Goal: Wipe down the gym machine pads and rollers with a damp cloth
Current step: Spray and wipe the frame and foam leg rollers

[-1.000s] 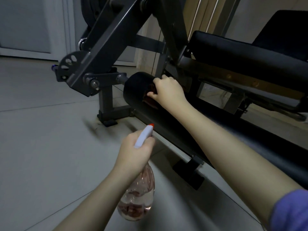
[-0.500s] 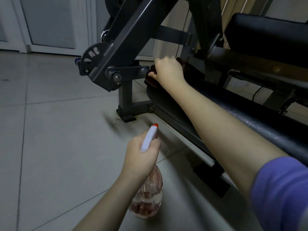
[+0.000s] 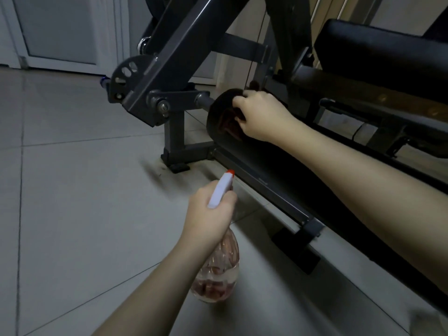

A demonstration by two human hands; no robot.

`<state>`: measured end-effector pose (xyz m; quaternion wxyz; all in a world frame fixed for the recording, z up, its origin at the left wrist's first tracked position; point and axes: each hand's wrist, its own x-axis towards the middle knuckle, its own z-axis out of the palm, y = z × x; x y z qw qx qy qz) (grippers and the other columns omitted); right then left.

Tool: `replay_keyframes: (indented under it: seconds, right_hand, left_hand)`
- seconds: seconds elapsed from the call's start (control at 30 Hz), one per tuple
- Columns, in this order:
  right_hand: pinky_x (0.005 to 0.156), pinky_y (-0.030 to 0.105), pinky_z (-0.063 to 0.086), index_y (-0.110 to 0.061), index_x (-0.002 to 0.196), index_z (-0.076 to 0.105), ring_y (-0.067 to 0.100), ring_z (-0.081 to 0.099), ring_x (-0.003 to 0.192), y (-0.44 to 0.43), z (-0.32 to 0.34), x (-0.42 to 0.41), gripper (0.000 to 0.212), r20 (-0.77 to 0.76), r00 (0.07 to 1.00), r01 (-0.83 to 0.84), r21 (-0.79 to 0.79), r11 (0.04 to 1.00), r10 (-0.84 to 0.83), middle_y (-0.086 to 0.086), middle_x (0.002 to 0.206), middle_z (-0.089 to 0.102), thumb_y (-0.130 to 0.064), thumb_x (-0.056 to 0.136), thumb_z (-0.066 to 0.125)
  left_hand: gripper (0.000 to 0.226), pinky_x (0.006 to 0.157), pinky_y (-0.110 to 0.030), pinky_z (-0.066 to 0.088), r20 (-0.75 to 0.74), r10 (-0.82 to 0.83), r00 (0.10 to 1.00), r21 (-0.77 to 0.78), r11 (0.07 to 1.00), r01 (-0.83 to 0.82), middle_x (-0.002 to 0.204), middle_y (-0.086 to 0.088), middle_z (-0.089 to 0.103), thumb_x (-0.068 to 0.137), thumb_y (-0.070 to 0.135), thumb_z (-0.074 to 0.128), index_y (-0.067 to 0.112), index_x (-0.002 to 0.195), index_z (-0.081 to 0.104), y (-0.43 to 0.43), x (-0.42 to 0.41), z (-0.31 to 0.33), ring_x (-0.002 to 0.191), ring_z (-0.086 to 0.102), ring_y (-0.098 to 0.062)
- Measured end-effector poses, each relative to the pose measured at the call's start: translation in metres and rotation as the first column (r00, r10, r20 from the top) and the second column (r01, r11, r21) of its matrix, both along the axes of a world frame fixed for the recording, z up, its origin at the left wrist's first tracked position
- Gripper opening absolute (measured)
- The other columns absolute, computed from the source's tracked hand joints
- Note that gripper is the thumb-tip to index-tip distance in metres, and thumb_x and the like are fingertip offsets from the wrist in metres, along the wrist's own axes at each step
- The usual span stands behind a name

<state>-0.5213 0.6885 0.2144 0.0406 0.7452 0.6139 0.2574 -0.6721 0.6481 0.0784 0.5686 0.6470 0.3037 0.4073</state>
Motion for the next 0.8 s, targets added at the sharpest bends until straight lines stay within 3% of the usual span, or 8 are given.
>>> replay_keyframes:
  seconds: [0.13, 0.23, 0.3, 0.37, 0.47, 0.57, 0.67, 0.8]
  right_hand:
    - [0.094, 0.038, 0.045, -0.015, 0.12, 0.056, 0.027, 0.05, 0.118, -0.057, 0.002, -0.009, 0.03, -0.019, 1.0, 0.01, 0.0, 1.0, -0.01, 0.009, 0.13, 0.052, -0.022, 0.09, 0.054]
    - [0.106, 0.035, 0.036, -0.017, 0.126, 0.054, 0.026, 0.038, 0.134, -0.108, -0.002, -0.016, 0.037, -0.029, 0.998, 0.062, -0.022, 0.998, -0.063, 0.009, 0.146, 0.04, -0.023, 0.09, 0.055]
    - [0.109, 0.035, 0.031, -0.018, 0.13, 0.052, 0.026, 0.032, 0.137, -0.14, -0.006, -0.02, 0.042, -0.039, 0.994, 0.099, -0.011, 0.995, -0.099, 0.009, 0.149, 0.035, -0.023, 0.088, 0.057]
    - [0.107, 0.039, 0.035, -0.014, 0.131, 0.053, 0.03, 0.037, 0.134, -0.164, -0.014, -0.023, 0.049, -0.005, 0.993, 0.12, 0.035, 0.992, -0.12, 0.013, 0.146, 0.041, -0.019, 0.084, 0.064]
    - [0.097, 0.048, 0.044, -0.005, 0.133, 0.051, 0.04, 0.05, 0.122, -0.193, -0.034, -0.023, 0.073, 0.028, 0.983, 0.181, 0.091, 0.979, -0.184, 0.023, 0.133, 0.051, -0.01, 0.066, 0.08]
    - [0.098, 0.049, 0.041, 0.004, 0.135, 0.045, 0.042, 0.052, 0.12, -0.218, -0.046, -0.022, 0.09, 0.032, 0.971, 0.231, 0.115, 0.966, -0.236, 0.027, 0.132, 0.051, -0.006, 0.055, 0.086]
    - [0.102, 0.044, 0.038, 0.002, 0.135, 0.045, 0.037, 0.048, 0.125, -0.22, -0.041, -0.02, 0.084, -0.002, 0.966, 0.256, 0.131, 0.958, -0.258, 0.023, 0.139, 0.046, -0.011, 0.062, 0.083]
    - [0.108, 0.032, 0.032, -0.016, 0.143, 0.038, 0.022, 0.037, 0.135, -0.214, -0.009, -0.017, 0.067, -0.196, 0.938, 0.313, 0.133, 0.94, -0.285, 0.005, 0.149, 0.037, -0.023, 0.083, 0.066]
  left_hand:
    - [0.033, 0.06, -0.035, 0.034, 0.014, -0.019, 1.0, 0.031, 0.999, 0.018, 0.072, -0.014, 0.049, 0.079, 0.026, 0.047, -0.007, 0.082, 0.051, -0.006, -0.002, 0.01, 0.066, 0.042, -0.02]
    - [0.03, 0.063, -0.034, 0.036, 0.033, -0.03, 0.999, 0.035, 0.999, 0.028, 0.075, -0.014, 0.052, 0.081, 0.024, 0.047, -0.004, 0.081, 0.057, -0.009, -0.004, 0.014, 0.069, 0.044, -0.019]
    - [0.029, 0.063, -0.034, 0.038, 0.021, -0.02, 1.0, 0.042, 0.999, 0.019, 0.082, -0.024, 0.058, 0.086, 0.021, 0.049, -0.006, 0.087, 0.06, -0.011, -0.005, 0.017, 0.07, 0.047, -0.021]
    - [0.026, 0.063, -0.035, 0.039, 0.008, -0.01, 1.0, 0.053, 0.999, 0.01, 0.092, -0.028, 0.061, 0.089, 0.015, 0.05, -0.009, 0.089, 0.059, -0.014, -0.005, 0.02, 0.07, 0.049, -0.022]
    - [0.024, 0.062, -0.035, 0.037, 0.013, -0.026, 1.0, 0.047, 0.999, 0.026, 0.086, -0.028, 0.059, 0.088, 0.015, 0.05, -0.007, 0.083, 0.057, -0.018, -0.006, 0.024, 0.069, 0.047, -0.023]
    - [0.013, 0.065, -0.034, 0.037, 0.056, -0.059, 0.997, 0.027, 0.998, 0.058, 0.077, -0.015, 0.054, 0.08, 0.027, 0.049, 0.015, 0.077, 0.048, -0.023, -0.006, 0.029, 0.072, 0.047, -0.019]
    - [0.035, 0.066, -0.035, 0.041, 0.056, -0.061, 0.997, 0.039, 0.998, 0.058, 0.089, -0.026, 0.06, 0.078, 0.029, 0.049, -0.003, 0.087, 0.06, -0.028, -0.005, 0.032, 0.072, 0.051, -0.021]
    - [0.031, 0.067, -0.04, 0.046, 0.029, -0.044, 0.999, 0.063, 0.997, 0.042, 0.096, -0.025, 0.064, 0.085, 0.025, 0.052, -0.003, 0.094, 0.063, -0.029, -0.005, 0.033, 0.088, 0.061, -0.04]
